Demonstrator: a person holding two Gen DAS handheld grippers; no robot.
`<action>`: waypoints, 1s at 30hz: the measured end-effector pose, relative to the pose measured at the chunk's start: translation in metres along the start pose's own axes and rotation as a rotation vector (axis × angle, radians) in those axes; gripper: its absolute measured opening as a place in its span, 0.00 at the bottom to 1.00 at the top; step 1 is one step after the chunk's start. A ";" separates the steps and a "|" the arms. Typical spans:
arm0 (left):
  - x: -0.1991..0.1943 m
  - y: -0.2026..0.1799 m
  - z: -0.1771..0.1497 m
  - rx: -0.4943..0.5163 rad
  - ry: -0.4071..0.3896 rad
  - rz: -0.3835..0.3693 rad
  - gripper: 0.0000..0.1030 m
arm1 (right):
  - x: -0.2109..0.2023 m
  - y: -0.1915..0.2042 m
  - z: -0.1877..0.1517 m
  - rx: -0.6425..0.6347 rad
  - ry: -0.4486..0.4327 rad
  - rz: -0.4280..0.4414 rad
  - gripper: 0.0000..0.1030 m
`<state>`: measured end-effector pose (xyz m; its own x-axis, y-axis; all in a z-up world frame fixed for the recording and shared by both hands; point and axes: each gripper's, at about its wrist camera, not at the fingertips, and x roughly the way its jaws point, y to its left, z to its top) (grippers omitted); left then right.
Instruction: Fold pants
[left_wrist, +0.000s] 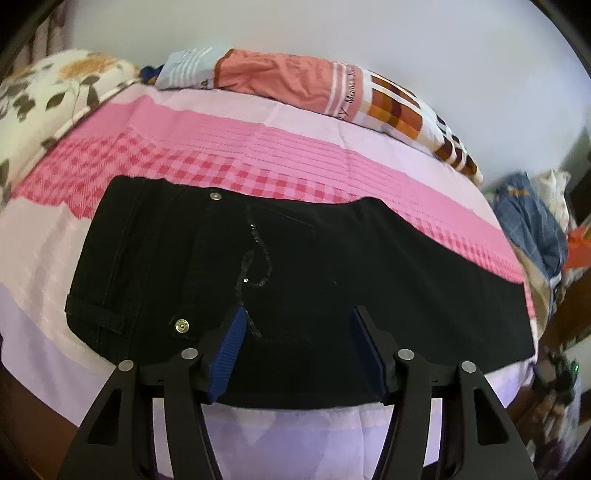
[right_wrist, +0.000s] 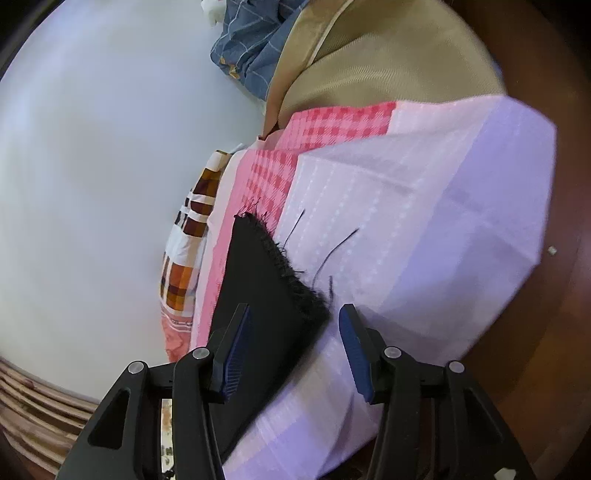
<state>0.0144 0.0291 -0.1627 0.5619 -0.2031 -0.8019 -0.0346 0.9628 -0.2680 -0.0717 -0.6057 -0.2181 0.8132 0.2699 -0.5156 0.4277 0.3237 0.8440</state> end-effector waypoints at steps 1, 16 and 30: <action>-0.001 0.000 -0.001 0.009 0.001 0.002 0.63 | 0.003 0.000 -0.001 0.007 0.006 0.003 0.46; 0.003 0.000 -0.005 -0.005 0.030 -0.013 0.63 | 0.020 0.021 -0.016 -0.070 0.038 -0.071 0.15; -0.010 -0.002 0.003 0.070 -0.053 0.109 0.63 | 0.025 0.026 -0.017 -0.048 0.024 -0.141 0.11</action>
<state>0.0113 0.0293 -0.1528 0.6005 -0.0884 -0.7947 -0.0413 0.9891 -0.1411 -0.0468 -0.5751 -0.2111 0.7365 0.2404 -0.6322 0.5171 0.4024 0.7554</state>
